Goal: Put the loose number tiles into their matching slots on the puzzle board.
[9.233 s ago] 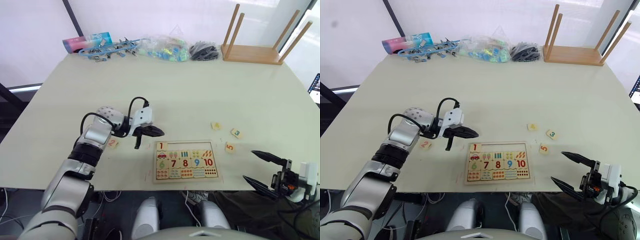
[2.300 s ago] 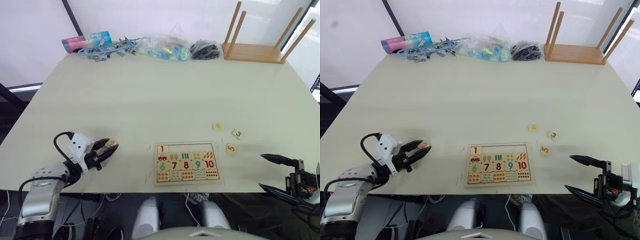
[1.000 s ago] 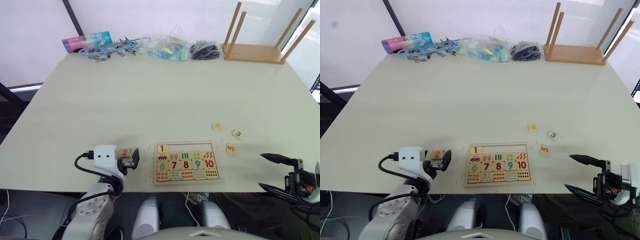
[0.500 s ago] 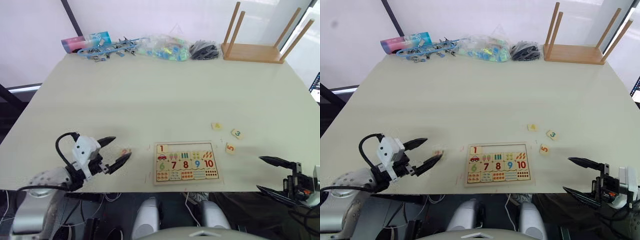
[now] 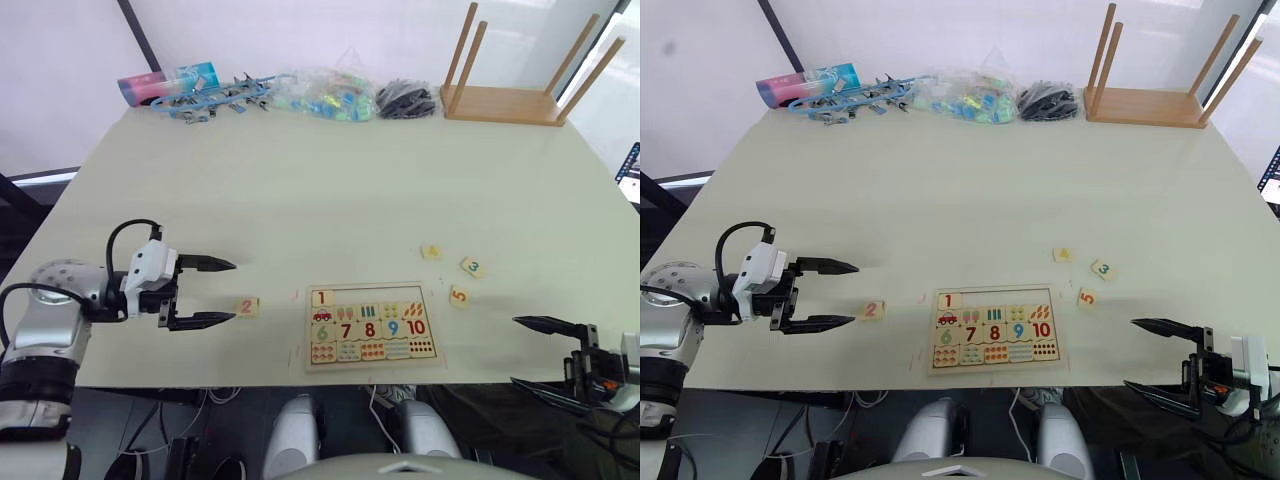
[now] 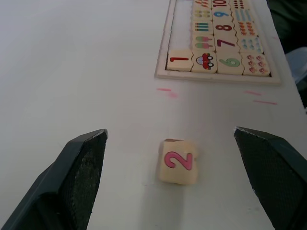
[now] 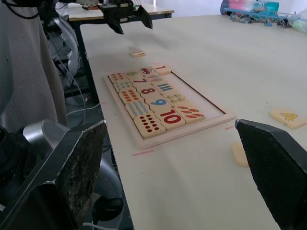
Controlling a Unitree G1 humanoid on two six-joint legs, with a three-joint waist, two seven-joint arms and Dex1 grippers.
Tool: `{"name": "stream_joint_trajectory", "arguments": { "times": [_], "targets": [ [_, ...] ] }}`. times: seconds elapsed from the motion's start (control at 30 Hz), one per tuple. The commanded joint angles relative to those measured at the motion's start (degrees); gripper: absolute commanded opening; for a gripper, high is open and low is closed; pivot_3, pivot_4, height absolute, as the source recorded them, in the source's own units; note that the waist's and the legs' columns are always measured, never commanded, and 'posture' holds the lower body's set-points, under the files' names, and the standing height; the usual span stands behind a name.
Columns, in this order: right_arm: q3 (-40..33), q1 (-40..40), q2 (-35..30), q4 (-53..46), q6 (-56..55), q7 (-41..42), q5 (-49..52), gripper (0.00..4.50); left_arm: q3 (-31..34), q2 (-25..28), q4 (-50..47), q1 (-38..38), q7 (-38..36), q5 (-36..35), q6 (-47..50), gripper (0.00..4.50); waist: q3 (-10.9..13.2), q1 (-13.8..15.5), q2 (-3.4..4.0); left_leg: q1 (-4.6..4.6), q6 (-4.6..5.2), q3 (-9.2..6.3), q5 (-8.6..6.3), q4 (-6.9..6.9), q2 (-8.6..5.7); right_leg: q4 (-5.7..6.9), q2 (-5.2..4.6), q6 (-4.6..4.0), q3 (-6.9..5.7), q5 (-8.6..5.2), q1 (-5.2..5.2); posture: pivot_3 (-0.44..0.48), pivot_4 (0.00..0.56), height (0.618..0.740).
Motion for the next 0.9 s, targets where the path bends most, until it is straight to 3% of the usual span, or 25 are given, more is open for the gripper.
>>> {"name": "stream_joint_trajectory", "arguments": {
  "times": [0.03, 0.37, 0.9],
  "targets": [
    [-0.55, -0.45, -0.78, -0.24, -0.67, 0.32, 1.19, 4.5, -5.79, 1.95, 5.23, -4.08, -2.04, -0.68, -6.15, 4.46, 0.0, 0.07, 0.0, -0.01, 0.0, 0.0, 0.0, 0.0, 0.02, 0.01, 0.02, 0.0, 0.0, 0.0, 0.0, 0.0, 0.15, 0.738],
    [-1.34, -0.6, -0.18, -1.08, -0.38, 0.32, 0.94, 4.5, -16.68, -0.19, 13.38, -10.57, -2.04, -0.49, -12.16, 4.46, 0.01, 0.12, -0.01, -0.02, 0.01, -0.02, 0.0, 0.19, 0.03, 0.12, 0.01, 0.01, 0.0, 0.01, -0.01, 0.0, 0.15, 0.738],
    [-1.61, -1.43, -0.28, -1.89, 0.67, 0.22, 0.49, 4.5, -16.73, -2.97, 17.83, -12.51, -2.04, 2.27, -11.66, 4.46, 0.02, 0.14, -0.04, -0.02, 0.02, -0.13, -0.01, 0.59, 0.07, 0.62, -0.02, -0.01, 0.0, -0.01, -0.06, 0.0, 0.15, 0.738]
  ]
}}
